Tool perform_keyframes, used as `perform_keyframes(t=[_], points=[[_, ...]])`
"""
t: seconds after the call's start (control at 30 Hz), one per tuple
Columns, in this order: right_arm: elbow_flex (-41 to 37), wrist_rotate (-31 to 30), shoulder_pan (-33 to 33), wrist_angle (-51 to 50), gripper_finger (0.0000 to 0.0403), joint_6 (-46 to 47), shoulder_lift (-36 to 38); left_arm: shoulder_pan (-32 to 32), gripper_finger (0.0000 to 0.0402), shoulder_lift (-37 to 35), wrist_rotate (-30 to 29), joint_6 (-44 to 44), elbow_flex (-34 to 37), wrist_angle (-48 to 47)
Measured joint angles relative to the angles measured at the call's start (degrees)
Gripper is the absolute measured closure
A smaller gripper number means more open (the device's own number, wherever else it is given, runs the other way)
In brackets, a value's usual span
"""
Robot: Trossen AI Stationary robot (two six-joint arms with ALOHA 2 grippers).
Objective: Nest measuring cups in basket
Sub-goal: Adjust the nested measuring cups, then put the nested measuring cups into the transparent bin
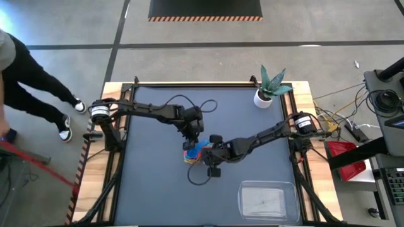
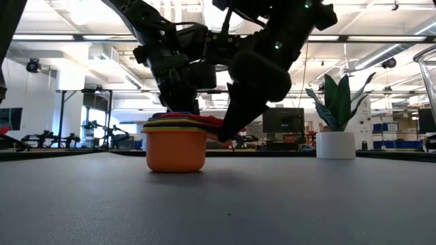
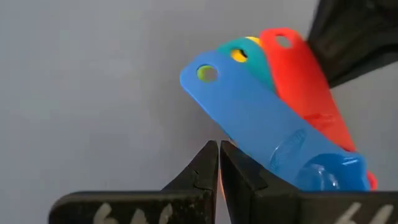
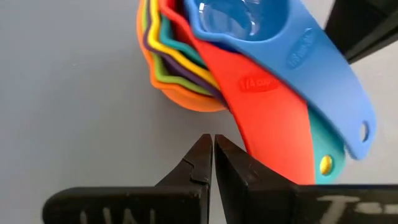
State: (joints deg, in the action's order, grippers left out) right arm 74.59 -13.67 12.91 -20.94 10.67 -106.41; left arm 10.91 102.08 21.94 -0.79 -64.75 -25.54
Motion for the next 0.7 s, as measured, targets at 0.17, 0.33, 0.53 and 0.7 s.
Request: perform_keyframes(t=[0.17,0.33,0.53,0.7], points=[[0.0,0.13,-1.19,-0.01,0.0394,-0.69,0.0,-0.75,0.0402,0.0,0.26,-0.63,0.0,0.4],[0.0,0.19,-2.17,-0.01,0.0394,-0.87,0.0,-1.41,0.0401,0.0,3.1,-1.61,0.0,1.86],[0.0,0.84,-2.45,-0.05,0.0394,-0.89,0.0,-1.54,0.0401,0.0,2.41,-1.98,0.0,3.42],[0.0,5.85,-2.24,-0.06,0.0394,-0.14,0.24,-1.04,0.0401,-1.38,2.15,-1.98,-0.13,5.44]])
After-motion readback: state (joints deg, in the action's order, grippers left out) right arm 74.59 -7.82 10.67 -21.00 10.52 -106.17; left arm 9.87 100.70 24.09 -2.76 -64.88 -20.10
